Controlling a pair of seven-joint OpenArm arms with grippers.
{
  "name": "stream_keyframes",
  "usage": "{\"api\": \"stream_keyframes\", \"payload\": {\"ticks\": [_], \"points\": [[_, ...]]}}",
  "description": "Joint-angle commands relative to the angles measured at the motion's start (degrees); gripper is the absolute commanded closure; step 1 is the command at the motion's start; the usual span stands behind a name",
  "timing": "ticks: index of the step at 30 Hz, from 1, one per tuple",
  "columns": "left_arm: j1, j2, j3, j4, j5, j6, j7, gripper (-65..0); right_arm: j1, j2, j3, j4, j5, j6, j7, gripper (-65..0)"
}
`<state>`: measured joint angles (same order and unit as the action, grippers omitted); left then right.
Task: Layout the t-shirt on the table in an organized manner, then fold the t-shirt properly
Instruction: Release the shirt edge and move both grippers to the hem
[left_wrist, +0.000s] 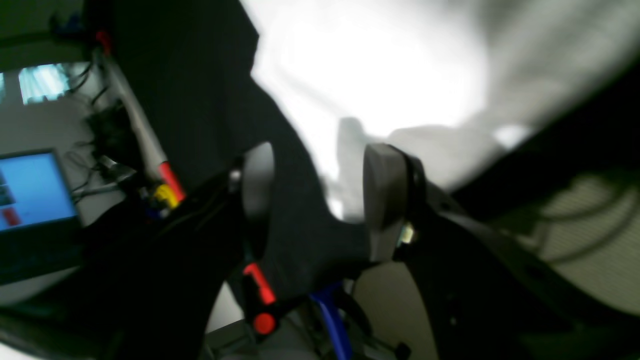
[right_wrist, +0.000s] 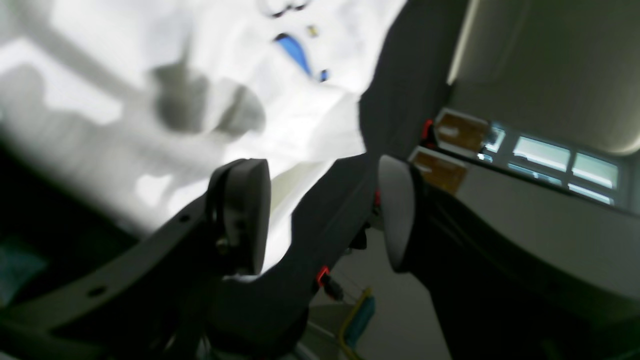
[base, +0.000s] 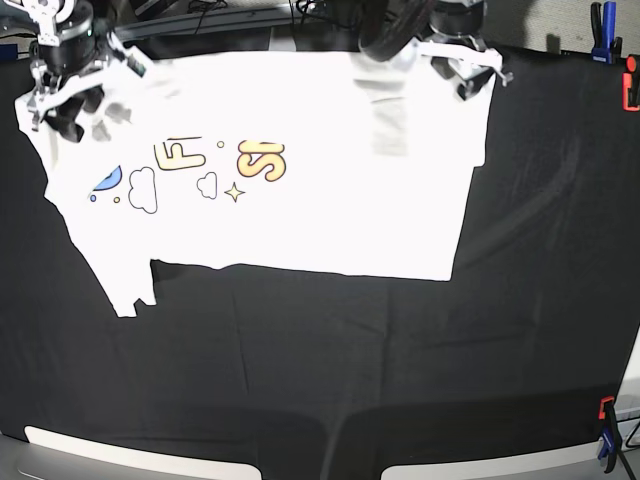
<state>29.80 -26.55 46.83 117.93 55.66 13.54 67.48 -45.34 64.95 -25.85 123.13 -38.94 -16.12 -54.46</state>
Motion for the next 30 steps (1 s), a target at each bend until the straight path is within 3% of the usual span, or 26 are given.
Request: {"api": "stream_keyframes", "payload": {"ticks": [1, 4, 8, 13, 17, 20, 23, 30], "points": [[-0.85, -0.15, 0.04, 1.09, 1.51, 1.33, -0.22, -27.2, 1.27, 0.17, 0.37, 0.92, -0.92, -1.25, 0.02, -33.4], [-4.68, -0.11, 0.04, 1.09, 1.29, 1.64, -1.55, -27.2, 6.21, -2.75, 0.37, 0.92, -0.2, -1.97, 0.02, -33.4], [-12.7, -0.13, 0.04, 1.11, -2.12, 2.38, -3.02, -27.1, 15.13, -7.02, 0.37, -0.28, 7.69, -1.25, 0.13, -33.4], [-26.12, 0.02, -0.76, 1.09, -21.29, 2.32, -6.56, -27.1, 25.53, -11.98, 0.37, -6.69, 13.25, 1.27, 1.55, -33.4], [-34.42, 2.21, -8.66, -0.28, -38.56, -0.61, -13.86, -27.1, 33.66, -16.37, 0.37, -14.93, 15.89, 1.84, 2.54, -33.4], [-38.82, 5.29, -18.34, -5.05, -47.47, -3.98, -16.24, -27.1, 38.77, -19.67, 0.37, -20.52, 16.79, 2.23, 2.56, -33.4], [-42.71, 7.41, -27.69, -14.23, -57.86, -9.6, -17.88, -27.1, 42.93, -22.6, 0.39, -24.68, 20.09, 3.1, 2.62, -33.4], [-53.4, 7.93, -41.46, -44.65, -84.67, -27.19, -18.21, -27.1, 51.12, -28.39, 3.85, -31.36, 29.7, 8.61, 5.66, -33.4]]}}
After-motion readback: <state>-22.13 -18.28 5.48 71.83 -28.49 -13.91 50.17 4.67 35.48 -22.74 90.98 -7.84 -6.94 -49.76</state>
